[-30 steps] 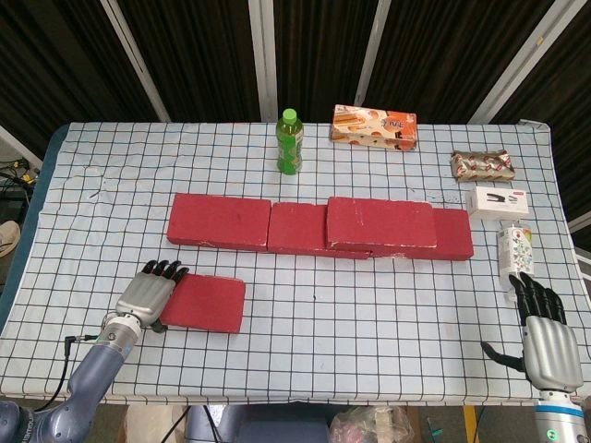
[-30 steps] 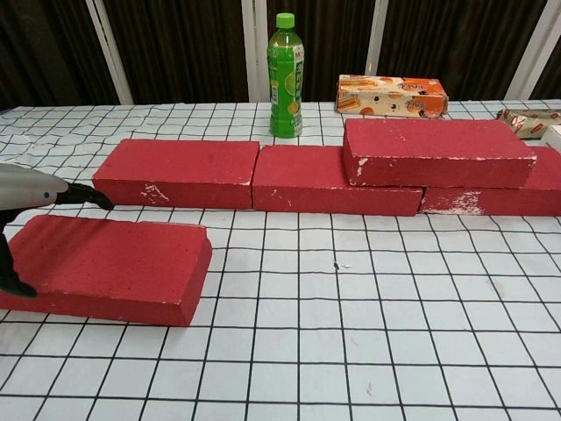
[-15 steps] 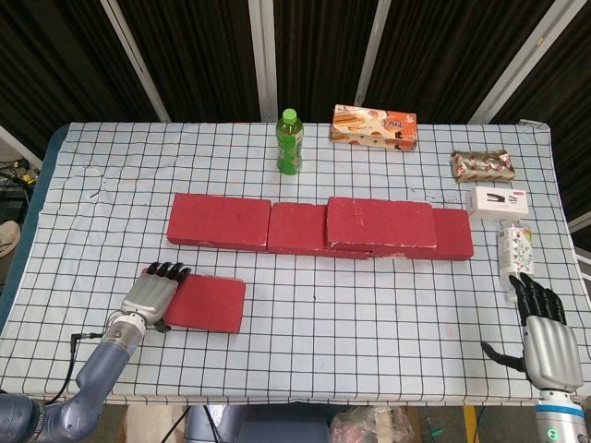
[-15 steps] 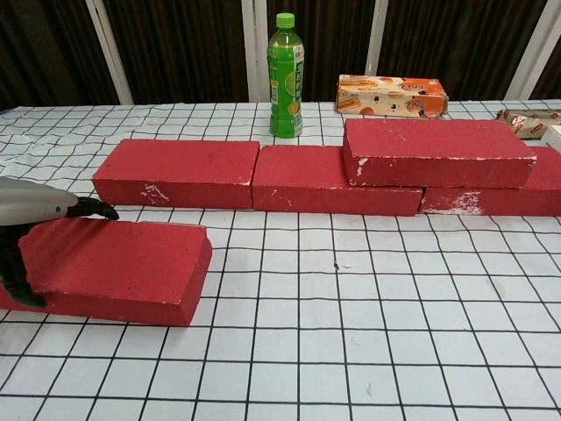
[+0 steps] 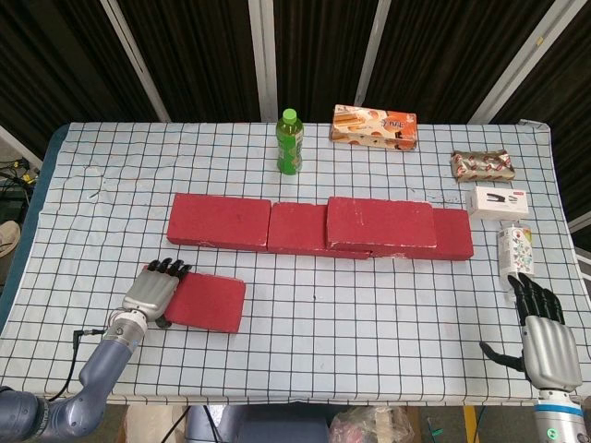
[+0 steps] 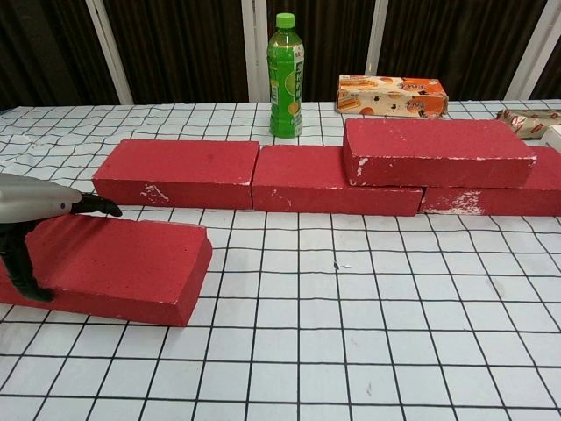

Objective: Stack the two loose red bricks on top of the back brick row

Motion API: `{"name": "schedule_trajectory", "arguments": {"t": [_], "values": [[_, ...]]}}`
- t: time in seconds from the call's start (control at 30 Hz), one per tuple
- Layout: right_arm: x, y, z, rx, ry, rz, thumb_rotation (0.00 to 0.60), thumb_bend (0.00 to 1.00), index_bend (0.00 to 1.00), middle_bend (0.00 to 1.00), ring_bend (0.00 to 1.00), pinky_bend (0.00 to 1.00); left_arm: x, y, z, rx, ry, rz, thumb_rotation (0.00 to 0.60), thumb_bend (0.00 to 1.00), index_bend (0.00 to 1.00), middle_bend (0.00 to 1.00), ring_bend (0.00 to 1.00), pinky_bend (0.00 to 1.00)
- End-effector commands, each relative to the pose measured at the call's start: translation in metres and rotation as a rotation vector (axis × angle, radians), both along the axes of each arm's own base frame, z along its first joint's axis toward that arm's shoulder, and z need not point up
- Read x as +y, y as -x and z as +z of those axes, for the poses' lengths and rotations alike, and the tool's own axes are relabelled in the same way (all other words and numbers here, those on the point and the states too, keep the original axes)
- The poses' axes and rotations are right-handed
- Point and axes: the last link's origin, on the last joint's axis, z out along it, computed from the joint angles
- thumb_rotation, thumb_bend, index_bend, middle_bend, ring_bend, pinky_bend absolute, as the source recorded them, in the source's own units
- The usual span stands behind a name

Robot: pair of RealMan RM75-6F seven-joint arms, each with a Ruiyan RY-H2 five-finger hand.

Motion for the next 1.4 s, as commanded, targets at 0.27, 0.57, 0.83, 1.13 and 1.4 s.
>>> {"name": "schedule_trajectory", "arguments": {"t": [0.27,0.57,0.83,1.13,1.4], "values": [[-0.001,-0.001,-0.001,-0.001,-0.002,0.001,0.600,0.15,0.00,0.00,0.00,0.00,0.003,-0.003,0.001,0.013,-0.031,-0.026,0.600,0.01,0.18,0.23,0.10,0.19],[0.000,0.000,0.000,-0.003,0.006,-0.005,0.600,0.15,0.00,0.00,0.00,0.00,0.014,-0.019,0.020,-0.068,-0.081,-0.073,0.600,0.01,0.22,0.24,0.11,0.19],[-0.005,0.006,-0.002,0.003,0.005,-0.037,0.600,0.15,0.00,0.00,0.00,0.00,0.050,-0.057,0.060,-0.105,-0.090,-0.106,0.600,0.01,0.21,0.22,0.11,0.18],[-0.010,0.013,-0.003,0.023,0.010,-0.076,0.600,0.15,0.00,0.00,0.00,0.00,0.097,-0.106,0.066,-0.073,-0.124,-0.137,0.600,0.01,0.21,0.18,0.10,0.16],[-0.013,0.016,0.000,0.042,0.033,-0.088,0.600,0.15,0.00,0.00,0.00,0.00,0.137,-0.120,0.038,-0.110,-0.143,-0.094,0.600,0.01,0.21,0.16,0.10,0.16]]}}
